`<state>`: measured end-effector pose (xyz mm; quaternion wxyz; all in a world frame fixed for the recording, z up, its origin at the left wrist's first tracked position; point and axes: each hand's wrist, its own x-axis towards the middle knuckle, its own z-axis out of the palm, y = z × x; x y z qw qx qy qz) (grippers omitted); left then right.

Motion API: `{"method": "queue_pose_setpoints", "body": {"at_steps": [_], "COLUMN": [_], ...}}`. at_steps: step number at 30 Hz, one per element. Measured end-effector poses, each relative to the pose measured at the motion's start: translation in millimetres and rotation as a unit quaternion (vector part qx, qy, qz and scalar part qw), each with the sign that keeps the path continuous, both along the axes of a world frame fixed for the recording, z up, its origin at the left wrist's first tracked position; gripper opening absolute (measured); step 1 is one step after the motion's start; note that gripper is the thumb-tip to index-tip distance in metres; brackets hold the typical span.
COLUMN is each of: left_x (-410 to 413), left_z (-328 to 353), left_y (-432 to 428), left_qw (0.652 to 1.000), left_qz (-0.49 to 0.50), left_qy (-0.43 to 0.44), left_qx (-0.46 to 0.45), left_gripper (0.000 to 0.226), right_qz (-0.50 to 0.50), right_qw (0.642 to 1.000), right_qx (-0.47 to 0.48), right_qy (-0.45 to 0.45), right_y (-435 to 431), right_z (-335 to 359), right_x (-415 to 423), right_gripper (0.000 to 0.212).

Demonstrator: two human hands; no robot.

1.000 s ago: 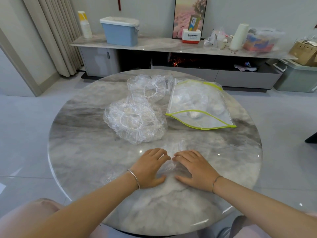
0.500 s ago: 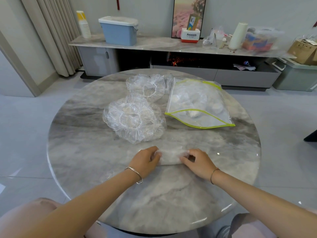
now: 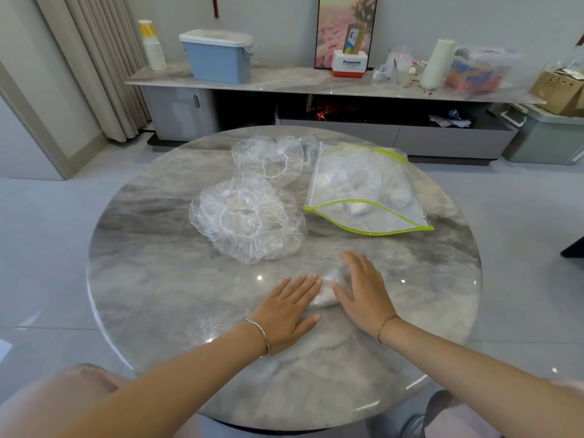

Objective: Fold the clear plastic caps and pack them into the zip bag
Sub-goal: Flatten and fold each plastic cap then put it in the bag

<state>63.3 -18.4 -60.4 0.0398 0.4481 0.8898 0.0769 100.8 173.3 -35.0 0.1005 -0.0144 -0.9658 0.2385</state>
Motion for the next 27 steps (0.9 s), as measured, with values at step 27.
{"method": "queue_pose_setpoints", "body": {"at_steps": [27], "left_x": [-3], "left_z": [-4], "left_y": [8], "left_qw": [0.999], "left_qz": [0.021], "left_qy": [-0.030], "left_qx": [-0.017], "left_gripper": [0.089], "right_qz": [0.119], "right_qw": [0.972], "right_qx": [0.137], "right_qy": [-0.147], "right_y": [-4], "right_z": [-27], "right_x": [10], "right_gripper": [0.098]}}
